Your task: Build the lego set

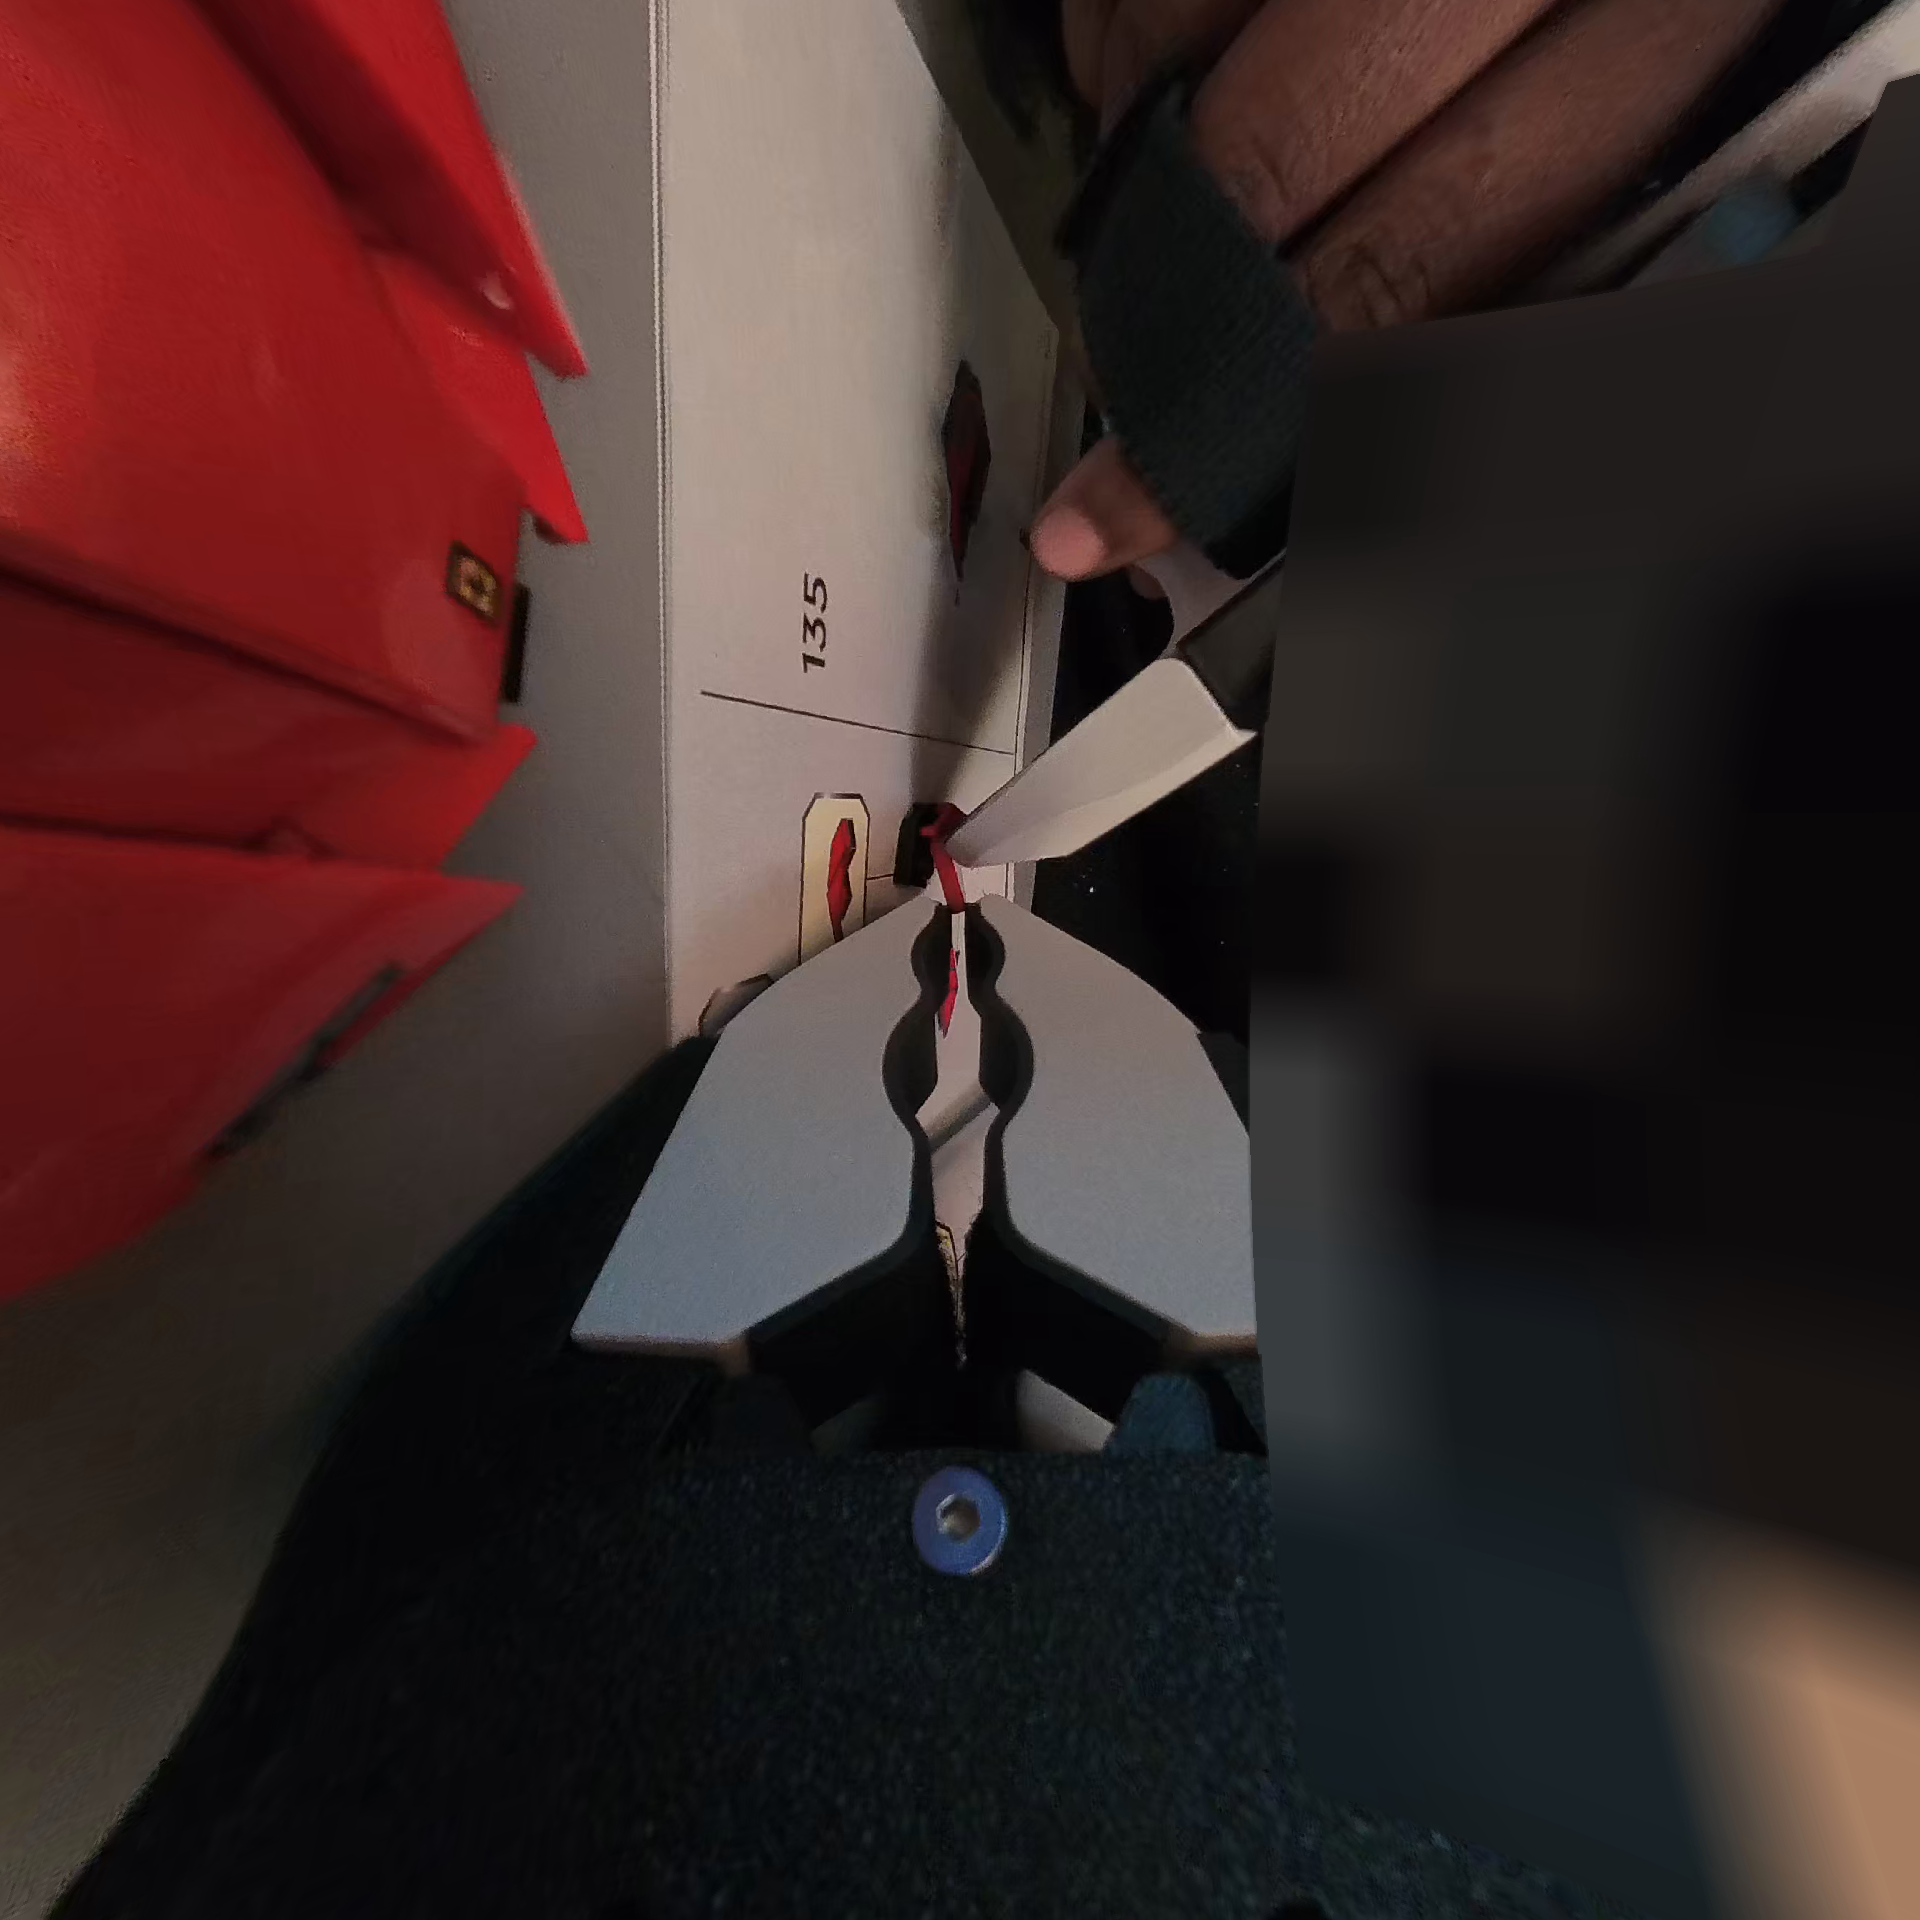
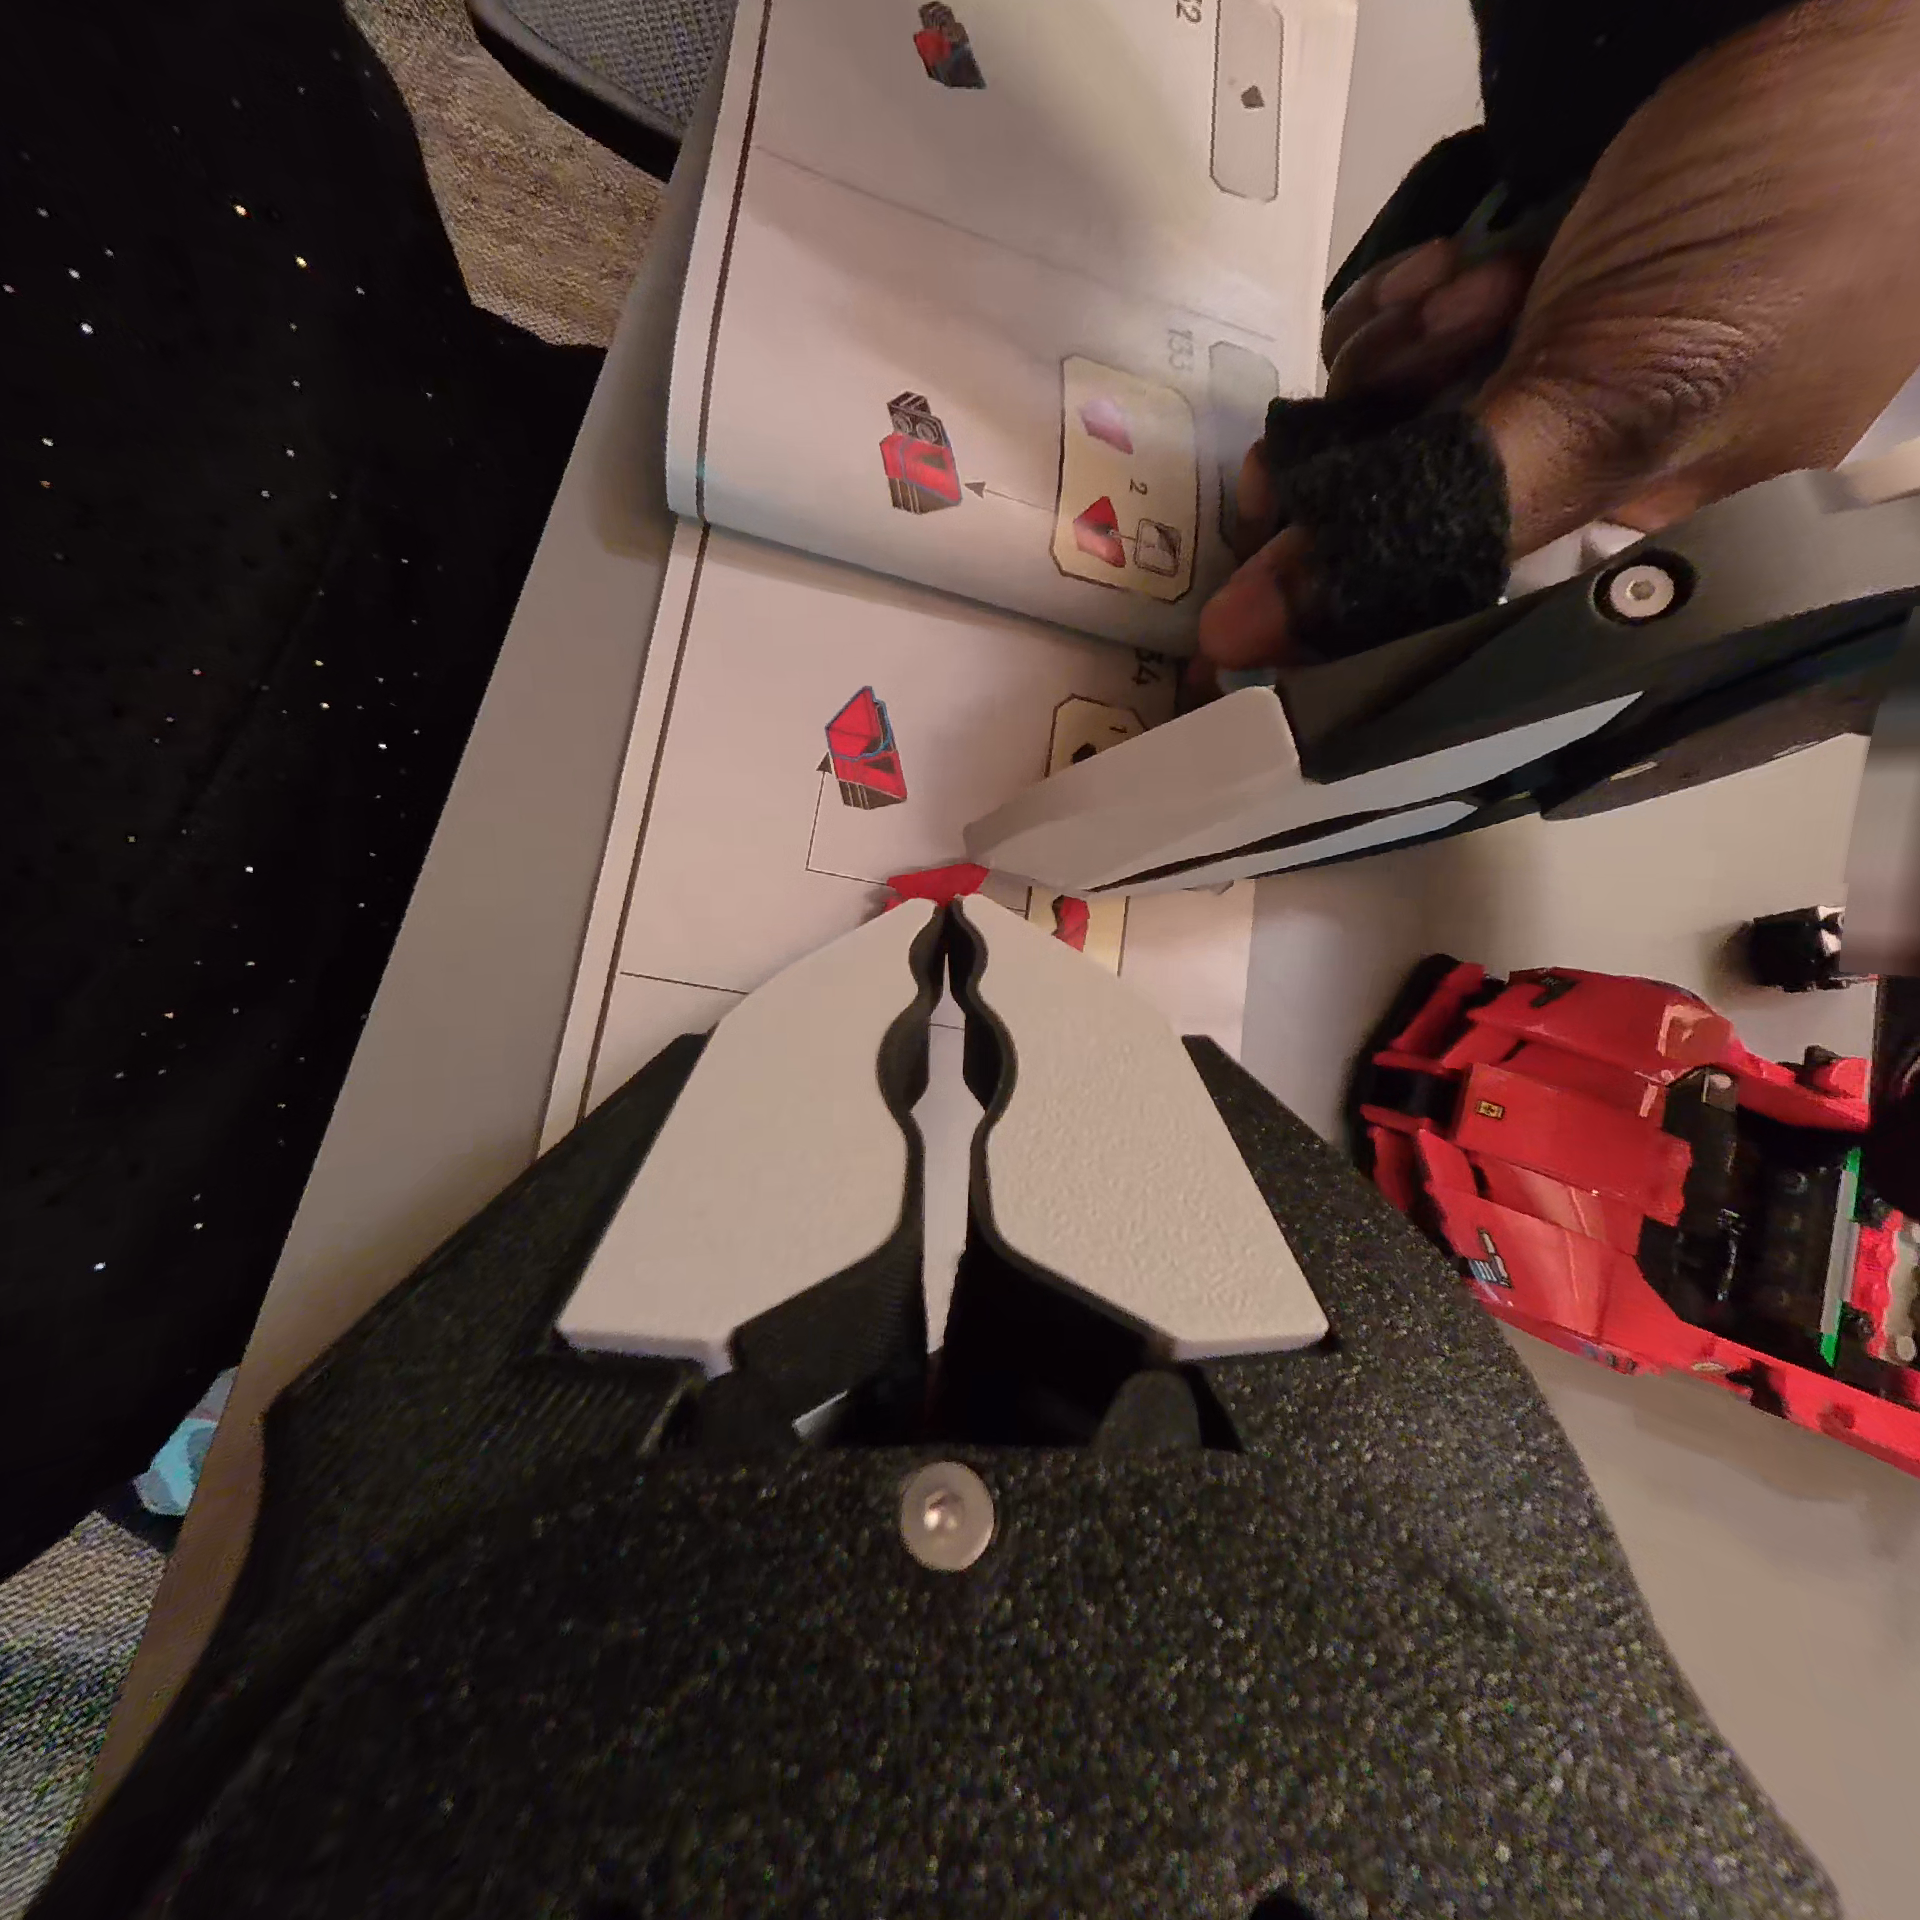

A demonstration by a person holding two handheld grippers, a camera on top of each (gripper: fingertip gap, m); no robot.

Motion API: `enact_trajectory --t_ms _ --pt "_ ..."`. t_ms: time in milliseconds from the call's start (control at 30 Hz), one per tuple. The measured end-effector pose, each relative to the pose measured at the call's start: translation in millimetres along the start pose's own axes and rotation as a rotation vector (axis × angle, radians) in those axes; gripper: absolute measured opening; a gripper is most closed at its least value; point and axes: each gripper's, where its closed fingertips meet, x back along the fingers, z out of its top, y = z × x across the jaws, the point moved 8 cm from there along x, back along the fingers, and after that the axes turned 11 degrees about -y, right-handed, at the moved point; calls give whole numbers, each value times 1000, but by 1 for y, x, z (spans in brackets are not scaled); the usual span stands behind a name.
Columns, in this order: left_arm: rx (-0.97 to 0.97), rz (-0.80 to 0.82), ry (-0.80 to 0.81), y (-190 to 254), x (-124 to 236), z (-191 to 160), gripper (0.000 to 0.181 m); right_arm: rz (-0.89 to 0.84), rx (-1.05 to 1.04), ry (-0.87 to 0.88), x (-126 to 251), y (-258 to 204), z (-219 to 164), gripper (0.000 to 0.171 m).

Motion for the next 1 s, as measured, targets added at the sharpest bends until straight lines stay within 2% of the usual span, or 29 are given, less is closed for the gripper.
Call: enact_trajectory --t_ms 300,667,1000 --pt "4 30 38 1 1 -4 2 36 -61 -49 0 0 -8 7" --pt "44 11 79 0 1 -11 2 13 -24 -31 -3 -4 -2 3" --pt "63 -8 208 1 -3 -38 2 15 28 3 -13 -5 12 1"
